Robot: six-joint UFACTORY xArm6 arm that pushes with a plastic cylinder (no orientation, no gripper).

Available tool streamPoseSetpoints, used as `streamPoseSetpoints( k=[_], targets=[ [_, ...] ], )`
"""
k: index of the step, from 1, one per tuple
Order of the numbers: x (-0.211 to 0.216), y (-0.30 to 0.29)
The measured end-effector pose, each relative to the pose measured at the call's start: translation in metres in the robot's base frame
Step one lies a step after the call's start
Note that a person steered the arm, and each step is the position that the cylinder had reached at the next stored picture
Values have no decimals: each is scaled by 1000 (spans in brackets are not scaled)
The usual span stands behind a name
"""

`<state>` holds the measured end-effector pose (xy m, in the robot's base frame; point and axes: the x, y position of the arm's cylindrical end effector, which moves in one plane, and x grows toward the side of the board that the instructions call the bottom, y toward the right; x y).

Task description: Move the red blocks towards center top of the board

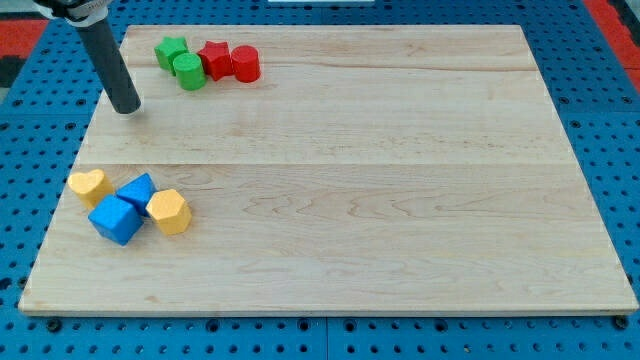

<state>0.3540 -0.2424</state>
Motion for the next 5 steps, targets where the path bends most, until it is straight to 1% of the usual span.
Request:
streamPoseSetpoints(
  k=[2,3,4,5],
  targets=[
    [0,0],
    [-7,0],
    [-52,28],
    [-58,29]
  ],
)
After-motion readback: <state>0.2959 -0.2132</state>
